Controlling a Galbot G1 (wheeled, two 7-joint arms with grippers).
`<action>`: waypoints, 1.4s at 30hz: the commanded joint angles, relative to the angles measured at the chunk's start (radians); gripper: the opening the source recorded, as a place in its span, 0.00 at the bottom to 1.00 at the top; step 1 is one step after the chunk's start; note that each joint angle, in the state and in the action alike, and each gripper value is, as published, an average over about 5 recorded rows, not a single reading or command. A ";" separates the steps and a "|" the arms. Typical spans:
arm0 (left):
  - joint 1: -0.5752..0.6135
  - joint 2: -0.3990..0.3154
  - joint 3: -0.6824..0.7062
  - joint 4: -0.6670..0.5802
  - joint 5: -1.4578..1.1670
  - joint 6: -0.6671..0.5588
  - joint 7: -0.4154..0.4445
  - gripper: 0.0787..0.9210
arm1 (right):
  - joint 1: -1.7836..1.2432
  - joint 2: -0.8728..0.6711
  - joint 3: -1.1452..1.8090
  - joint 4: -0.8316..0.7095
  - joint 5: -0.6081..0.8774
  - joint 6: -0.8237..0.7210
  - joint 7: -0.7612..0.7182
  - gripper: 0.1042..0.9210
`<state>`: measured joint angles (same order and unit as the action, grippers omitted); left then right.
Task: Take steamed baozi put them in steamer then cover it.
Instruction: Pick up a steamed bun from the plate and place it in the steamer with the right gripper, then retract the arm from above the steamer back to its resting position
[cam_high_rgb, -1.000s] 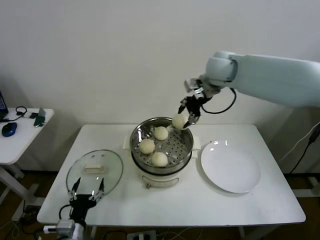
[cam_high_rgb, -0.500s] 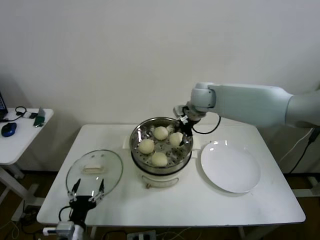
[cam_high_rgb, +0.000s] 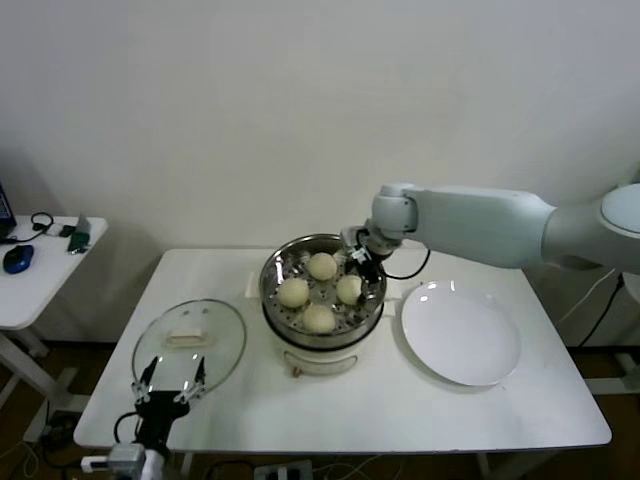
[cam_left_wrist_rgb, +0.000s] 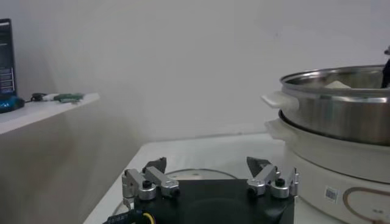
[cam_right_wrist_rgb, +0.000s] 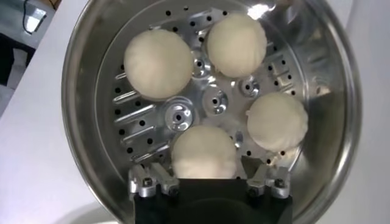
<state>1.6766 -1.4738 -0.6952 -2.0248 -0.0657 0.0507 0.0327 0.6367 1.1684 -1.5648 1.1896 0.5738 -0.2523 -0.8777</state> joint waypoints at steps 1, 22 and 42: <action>0.002 0.001 0.001 -0.010 -0.001 0.005 -0.001 0.88 | 0.078 -0.030 0.033 -0.012 0.102 0.045 -0.083 0.87; -0.021 0.036 0.023 -0.011 0.002 -0.016 -0.032 0.88 | -0.584 -0.549 1.097 0.227 0.269 -0.035 0.753 0.88; -0.085 0.067 0.009 0.078 0.170 -0.106 -0.061 0.88 | -2.029 -0.493 2.285 0.519 0.077 0.323 0.725 0.88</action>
<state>1.6081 -1.4177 -0.6765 -1.9815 -0.0144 0.0021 -0.0166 -0.6458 0.5910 0.0941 1.5930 0.7288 -0.1262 -0.1886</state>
